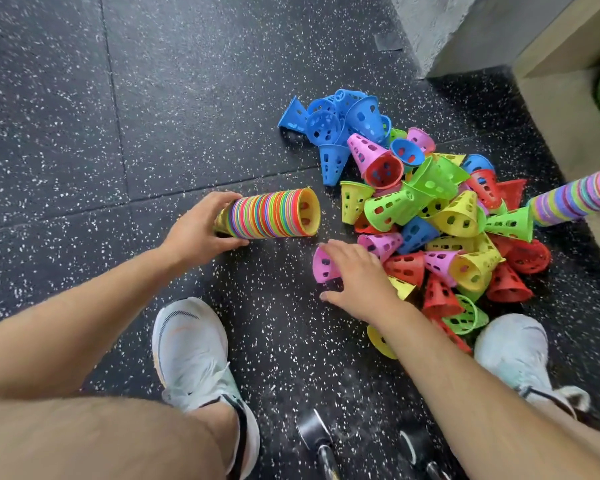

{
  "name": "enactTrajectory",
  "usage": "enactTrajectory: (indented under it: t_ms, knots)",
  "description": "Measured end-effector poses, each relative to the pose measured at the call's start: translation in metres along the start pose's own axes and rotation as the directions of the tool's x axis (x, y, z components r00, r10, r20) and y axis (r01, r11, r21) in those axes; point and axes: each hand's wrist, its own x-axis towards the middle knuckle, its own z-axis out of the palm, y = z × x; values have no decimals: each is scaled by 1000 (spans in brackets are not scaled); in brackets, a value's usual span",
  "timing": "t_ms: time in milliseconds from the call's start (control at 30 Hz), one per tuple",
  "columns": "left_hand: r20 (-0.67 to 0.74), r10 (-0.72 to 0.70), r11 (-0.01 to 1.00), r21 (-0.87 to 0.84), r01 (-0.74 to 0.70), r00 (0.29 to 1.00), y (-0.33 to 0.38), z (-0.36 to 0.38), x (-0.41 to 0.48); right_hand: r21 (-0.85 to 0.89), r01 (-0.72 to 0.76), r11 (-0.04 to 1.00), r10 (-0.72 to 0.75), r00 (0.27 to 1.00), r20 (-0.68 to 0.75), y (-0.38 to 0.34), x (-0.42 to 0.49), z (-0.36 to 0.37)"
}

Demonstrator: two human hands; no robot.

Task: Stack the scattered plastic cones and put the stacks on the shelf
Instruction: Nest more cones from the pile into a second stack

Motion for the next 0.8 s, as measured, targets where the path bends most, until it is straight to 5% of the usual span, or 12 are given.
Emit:
enactTrajectory:
  t_ms: [267,433,667,800]
  knots:
    - [3,-16,1000,-13,16,1000,1,-1,0,212,-15,977,44,990,-134,-4,6,-3]
    - [1,-17,999,-44,17,1000,-3,0,1,528,-32,849,257,897,-360,4,10,-32]
    - [-24,-70,978,-198,64,997,-7,-3,2,469,23,883,191,894,-405,6,24,-51]
    - [-47,-121,954,-282,103,992,-9,-1,4,546,43,837,296,803,-517,1,27,-64]
